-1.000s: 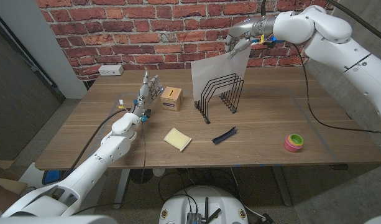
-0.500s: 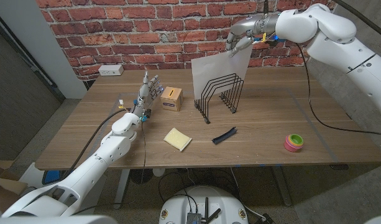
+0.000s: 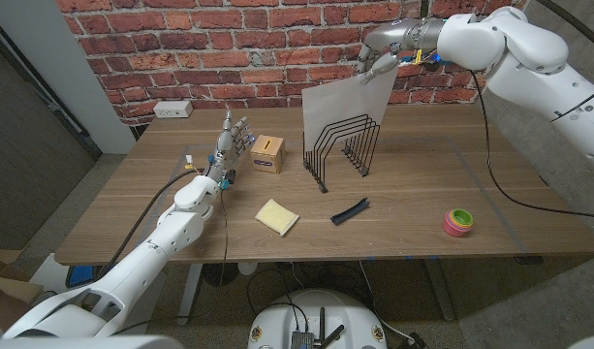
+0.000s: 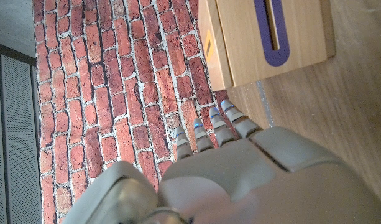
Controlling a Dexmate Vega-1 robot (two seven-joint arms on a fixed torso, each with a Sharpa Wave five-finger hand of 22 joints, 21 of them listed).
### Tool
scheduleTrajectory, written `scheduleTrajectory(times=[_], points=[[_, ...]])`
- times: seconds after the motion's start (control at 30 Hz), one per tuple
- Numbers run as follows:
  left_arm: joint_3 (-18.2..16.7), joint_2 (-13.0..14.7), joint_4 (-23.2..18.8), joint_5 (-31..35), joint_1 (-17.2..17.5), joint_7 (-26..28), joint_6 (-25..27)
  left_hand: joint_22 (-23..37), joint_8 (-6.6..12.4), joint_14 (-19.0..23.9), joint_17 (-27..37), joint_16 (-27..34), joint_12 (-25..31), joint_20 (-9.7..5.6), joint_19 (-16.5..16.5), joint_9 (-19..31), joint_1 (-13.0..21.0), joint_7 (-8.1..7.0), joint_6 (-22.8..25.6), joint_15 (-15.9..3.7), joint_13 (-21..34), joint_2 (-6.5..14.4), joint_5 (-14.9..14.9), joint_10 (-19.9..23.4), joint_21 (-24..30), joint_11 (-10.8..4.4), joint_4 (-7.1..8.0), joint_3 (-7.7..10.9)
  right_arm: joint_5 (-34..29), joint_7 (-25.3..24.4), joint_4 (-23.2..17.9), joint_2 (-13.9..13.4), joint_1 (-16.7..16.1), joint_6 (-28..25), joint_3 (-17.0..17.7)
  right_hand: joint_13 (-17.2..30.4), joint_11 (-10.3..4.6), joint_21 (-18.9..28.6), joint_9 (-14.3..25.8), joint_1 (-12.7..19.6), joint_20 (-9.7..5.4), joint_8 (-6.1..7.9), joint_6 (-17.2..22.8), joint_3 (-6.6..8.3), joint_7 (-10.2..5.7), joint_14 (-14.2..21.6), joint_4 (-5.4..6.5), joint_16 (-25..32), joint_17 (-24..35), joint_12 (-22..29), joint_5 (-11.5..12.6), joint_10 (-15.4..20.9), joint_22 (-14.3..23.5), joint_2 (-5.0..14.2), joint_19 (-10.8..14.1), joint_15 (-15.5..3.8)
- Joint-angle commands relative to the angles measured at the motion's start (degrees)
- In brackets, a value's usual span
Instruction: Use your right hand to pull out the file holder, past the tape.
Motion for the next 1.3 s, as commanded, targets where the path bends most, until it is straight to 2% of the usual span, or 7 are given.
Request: scheduleTrajectory(times=[0.03, 0.63, 1.0, 1.3], points=[[0.0, 0.0, 0.1, 0.0, 0.0, -0.1, -0.1, 0.3, 0.21, 0.4, 0.2, 0.4, 0.3, 0.05, 0.4, 0.1, -0.1, -0.48, 0.0, -0.16, 0.3, 0.6, 0.2, -0.1, 0.4, -0.4, 0.41, 0.01, -0.2, -3.1, -3.4, -2.0, -3.8, -2.6, 2.7, 0.0, 0.14, -0.1, 0.1, -0.4, -7.87, -0.06, 0.6, -0.03, 0.2, -0.4, -0.22, 0.6, 0.2, 0.2, 0.0, 0.2, 0.2, -0.11, 0.1, -5.45], [0.0, 0.0, 0.1, 0.0, 0.0, -0.1, 0.0, 0.3, 0.2, 0.3, 0.2, 0.3, 0.4, 0.06, 0.4, 0.1, -0.1, -0.52, 0.0, -0.19, 0.3, 0.6, 0.2, -0.1, 0.4, -0.42, 0.41, 0.0, -0.7, -6.8, -7.2, -4.4, -8.1, -6.9, 6.0, 0.2, 0.17, -0.1, 0.1, -0.3, -7.88, -0.07, 0.8, 0.07, 0.23, -0.4, -0.36, 0.9, 0.2, 0.4, -0.1, 0.4, 0.2, -0.08, 0.0, -5.49], [0.0, 0.0, 0.1, 0.0, 0.0, -0.1, 0.0, 0.3, 0.21, 0.3, 0.2, 0.3, 0.4, 0.06, 0.4, 0.1, -0.1, -0.47, 0.0, -0.2, 0.3, 0.6, 0.2, 0.0, 0.4, -0.4, 0.41, 0.0, -0.7, -10.1, -10.8, -6.6, -12.7, -10.9, 9.3, 0.2, 0.16, -0.1, 0.1, -0.6, -7.88, -0.03, 1.1, 0.13, 0.28, -0.5, -0.3, 0.9, 0.1, 0.4, -0.1, 0.5, 0.2, -0.06, -0.1, -5.47], [0.0, 0.0, 0.1, 0.0, 0.0, -0.1, 0.0, 0.3, 0.21, 0.4, 0.2, 0.4, 0.3, 0.08, 0.4, 0.1, -0.1, -0.48, 0.0, -0.2, 0.3, 0.6, 0.2, -0.1, 0.4, -0.35, 0.41, 0.0, -0.6, -11.9, -12.2, -8.0, -14.9, -12.4, 10.9, 0.1, 0.16, -0.1, 0.1, -0.5, -7.88, 0.0, 1.3, 0.24, 0.3, -0.5, -0.4, 1.0, 0.1, 0.4, -0.1, 0.6, 0.2, 0.0, -0.1, -5.48]])
